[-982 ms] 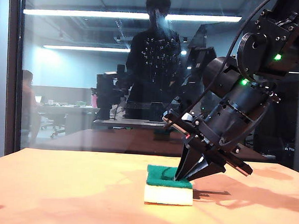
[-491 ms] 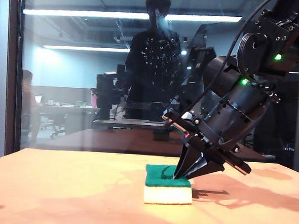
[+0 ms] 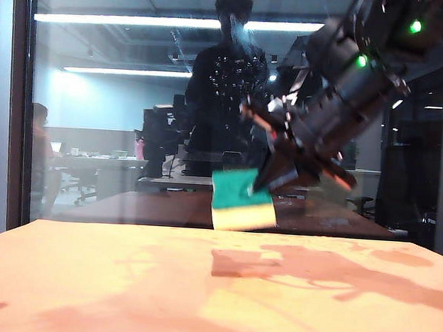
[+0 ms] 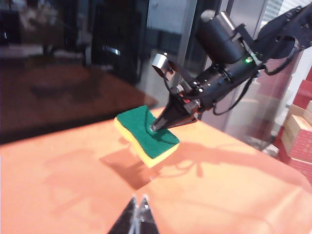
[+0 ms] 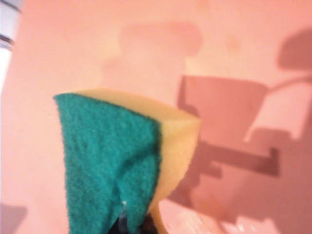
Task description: Pick up the sponge from the table, wipe the water off the glass, and finally place the sponge back on the table.
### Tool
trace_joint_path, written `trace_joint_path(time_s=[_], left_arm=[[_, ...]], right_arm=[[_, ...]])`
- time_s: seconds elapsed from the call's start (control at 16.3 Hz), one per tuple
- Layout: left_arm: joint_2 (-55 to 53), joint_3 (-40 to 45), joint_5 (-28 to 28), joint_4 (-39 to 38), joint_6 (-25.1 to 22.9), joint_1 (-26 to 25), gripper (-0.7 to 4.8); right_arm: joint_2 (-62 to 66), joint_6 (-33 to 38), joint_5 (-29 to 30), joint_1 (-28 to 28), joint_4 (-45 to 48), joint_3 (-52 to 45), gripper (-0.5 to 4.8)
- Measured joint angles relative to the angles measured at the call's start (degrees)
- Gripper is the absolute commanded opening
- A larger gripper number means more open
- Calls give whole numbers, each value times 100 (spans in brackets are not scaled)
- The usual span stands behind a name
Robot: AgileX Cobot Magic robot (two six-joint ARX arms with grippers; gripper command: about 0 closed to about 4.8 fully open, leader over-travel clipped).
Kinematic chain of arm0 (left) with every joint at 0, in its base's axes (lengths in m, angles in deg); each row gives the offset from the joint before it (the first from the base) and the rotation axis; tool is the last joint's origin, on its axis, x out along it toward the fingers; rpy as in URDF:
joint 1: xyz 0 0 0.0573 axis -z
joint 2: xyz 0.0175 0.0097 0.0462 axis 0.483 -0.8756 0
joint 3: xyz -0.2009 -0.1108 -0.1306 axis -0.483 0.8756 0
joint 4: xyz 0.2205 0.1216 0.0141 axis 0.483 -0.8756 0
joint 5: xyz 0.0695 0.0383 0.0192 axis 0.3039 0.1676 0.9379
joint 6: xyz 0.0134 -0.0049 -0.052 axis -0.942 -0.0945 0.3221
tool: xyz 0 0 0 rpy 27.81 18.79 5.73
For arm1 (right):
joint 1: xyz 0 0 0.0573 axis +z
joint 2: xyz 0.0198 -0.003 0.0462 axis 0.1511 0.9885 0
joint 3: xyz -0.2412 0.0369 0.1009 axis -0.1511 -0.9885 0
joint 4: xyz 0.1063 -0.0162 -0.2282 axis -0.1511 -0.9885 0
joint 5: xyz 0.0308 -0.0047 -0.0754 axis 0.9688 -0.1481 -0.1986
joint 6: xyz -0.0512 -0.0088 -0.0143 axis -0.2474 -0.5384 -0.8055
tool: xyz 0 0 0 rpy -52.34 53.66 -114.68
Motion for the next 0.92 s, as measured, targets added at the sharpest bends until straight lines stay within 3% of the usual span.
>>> trace_joint_path(time_s=[0.25,0.49,0.92], left_arm=[[0,0,264,282,0,0,-6],[2,0,400,313,0,0,-6],[2,0,503,315,0,2,-6]], right_arm=[[-2,-125,-37,2,-2,586,-10],[-2,-485,-531,2,11,1300,-10],[0,-1285,-1163,-31,1353,1690,-9]])
